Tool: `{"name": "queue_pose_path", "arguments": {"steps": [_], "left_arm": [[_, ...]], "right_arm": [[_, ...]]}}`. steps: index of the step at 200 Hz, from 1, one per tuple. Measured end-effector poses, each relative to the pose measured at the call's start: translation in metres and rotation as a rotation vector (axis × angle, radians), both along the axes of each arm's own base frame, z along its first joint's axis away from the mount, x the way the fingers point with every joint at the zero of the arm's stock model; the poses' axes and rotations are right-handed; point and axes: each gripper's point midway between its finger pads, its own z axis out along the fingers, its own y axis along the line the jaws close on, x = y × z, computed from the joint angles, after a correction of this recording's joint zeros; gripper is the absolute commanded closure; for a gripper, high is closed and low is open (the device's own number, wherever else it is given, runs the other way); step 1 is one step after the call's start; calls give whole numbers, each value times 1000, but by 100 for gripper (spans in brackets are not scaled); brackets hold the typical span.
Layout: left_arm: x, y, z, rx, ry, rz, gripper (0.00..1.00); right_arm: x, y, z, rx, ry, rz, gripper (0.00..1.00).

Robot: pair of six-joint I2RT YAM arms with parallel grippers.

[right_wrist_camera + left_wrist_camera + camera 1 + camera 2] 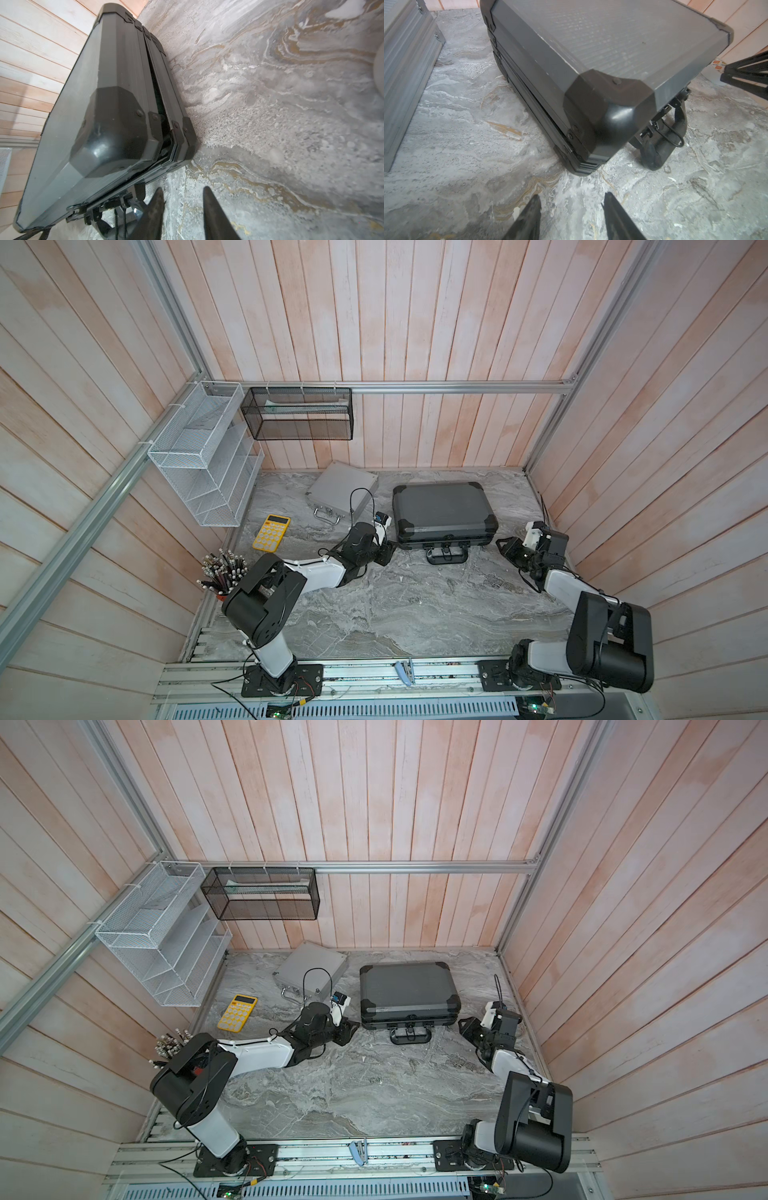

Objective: Open the poker set cases
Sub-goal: Open the case lid on the poker set case.

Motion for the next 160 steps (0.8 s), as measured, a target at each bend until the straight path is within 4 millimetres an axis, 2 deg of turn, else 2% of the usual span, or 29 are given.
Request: {"name": "queue_pose_path", "arguments": {"steps": [35,73,160], "left_arm": [[1,-1,2,-1,-5,2,48],[2,-1,2,-2,-5,2,48],[3,-2,4,-6,-9,2,49]], "right_arm": [[5,3,-8,31,3,9,77],[16,3,1,37,-37,17,87],[30,10,7,91,-92,25,90]]}}
